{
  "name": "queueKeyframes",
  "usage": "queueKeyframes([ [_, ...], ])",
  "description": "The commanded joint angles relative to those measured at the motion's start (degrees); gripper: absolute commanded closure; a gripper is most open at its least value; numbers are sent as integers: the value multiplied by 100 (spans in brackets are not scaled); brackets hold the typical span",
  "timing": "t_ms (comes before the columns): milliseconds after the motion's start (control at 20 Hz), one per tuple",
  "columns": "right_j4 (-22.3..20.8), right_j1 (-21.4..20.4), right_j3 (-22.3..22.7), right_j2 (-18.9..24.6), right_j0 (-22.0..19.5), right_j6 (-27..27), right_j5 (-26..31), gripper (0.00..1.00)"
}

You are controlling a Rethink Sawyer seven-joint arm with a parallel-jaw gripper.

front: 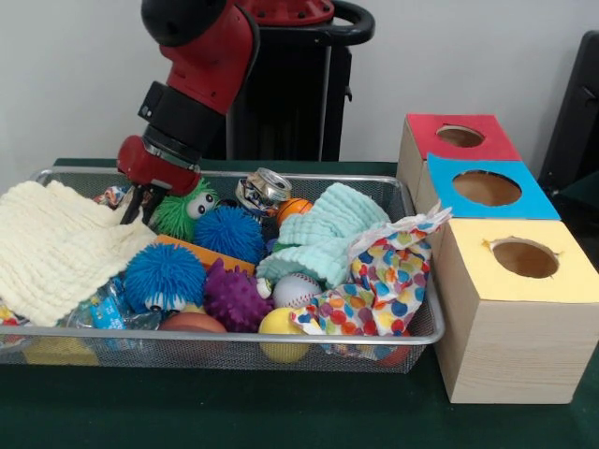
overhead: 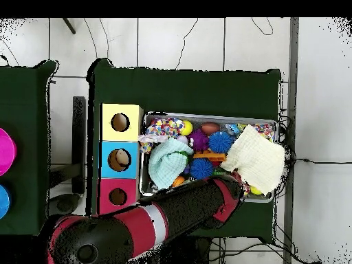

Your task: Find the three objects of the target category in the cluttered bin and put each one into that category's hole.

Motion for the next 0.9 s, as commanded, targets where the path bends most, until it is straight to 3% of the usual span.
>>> queueKeyframes([
  [50,-390,-188,-492,582,-170,-98,-209,100],
  [250,-2363,-807,-433,1469,-117,1178,239,100],
  [300,-2545,-914,-408,1603,-107,1311,399,100],
  [500,-2684,-1328,-314,2020,-181,891,1408,100],
  [650,-2191,-1340,-402,1912,-144,102,2076,100],
  [900,-1897,-1235,-624,1697,26,-47,2585,100],
])
